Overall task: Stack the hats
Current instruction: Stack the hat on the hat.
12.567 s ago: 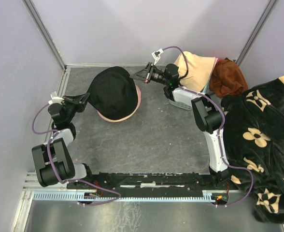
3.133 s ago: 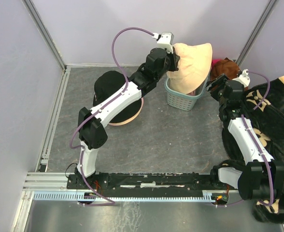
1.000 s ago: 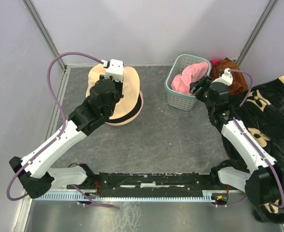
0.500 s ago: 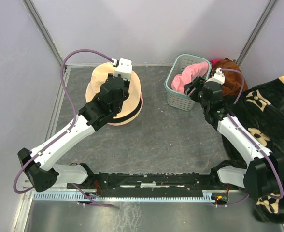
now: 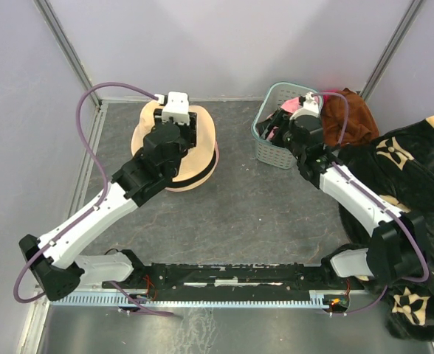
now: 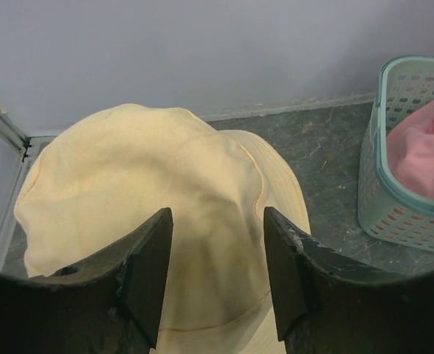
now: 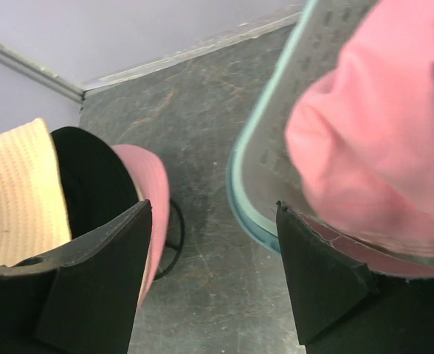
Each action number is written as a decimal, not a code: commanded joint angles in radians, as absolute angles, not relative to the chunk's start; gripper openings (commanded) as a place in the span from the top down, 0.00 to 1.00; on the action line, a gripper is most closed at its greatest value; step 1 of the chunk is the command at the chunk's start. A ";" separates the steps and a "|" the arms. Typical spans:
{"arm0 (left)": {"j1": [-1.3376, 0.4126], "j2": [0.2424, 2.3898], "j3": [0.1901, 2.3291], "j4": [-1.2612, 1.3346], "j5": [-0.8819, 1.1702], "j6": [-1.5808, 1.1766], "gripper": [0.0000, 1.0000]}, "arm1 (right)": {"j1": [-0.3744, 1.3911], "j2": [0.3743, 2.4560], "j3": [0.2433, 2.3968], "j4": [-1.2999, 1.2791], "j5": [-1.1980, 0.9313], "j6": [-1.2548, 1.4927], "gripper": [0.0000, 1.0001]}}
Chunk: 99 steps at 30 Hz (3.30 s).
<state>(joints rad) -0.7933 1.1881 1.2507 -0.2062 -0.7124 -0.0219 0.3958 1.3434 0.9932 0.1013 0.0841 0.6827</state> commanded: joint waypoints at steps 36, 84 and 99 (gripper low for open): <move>0.006 0.844 0.938 -0.284 -0.179 -0.760 0.16 | 0.525 1.645 1.222 0.446 -0.282 0.727 0.24; 0.228 1.002 0.247 0.996 0.270 -1.341 0.40 | 0.520 1.950 1.330 0.872 -0.523 1.063 0.36; 0.223 1.103 0.216 1.125 0.271 -1.373 0.94 | 0.520 1.965 1.300 0.885 -0.502 1.071 0.67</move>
<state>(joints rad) 0.2241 1.1046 0.2230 1.0470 0.2646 -1.3487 0.5213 1.9629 1.2865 0.8162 -0.4992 1.0691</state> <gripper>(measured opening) 0.111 0.392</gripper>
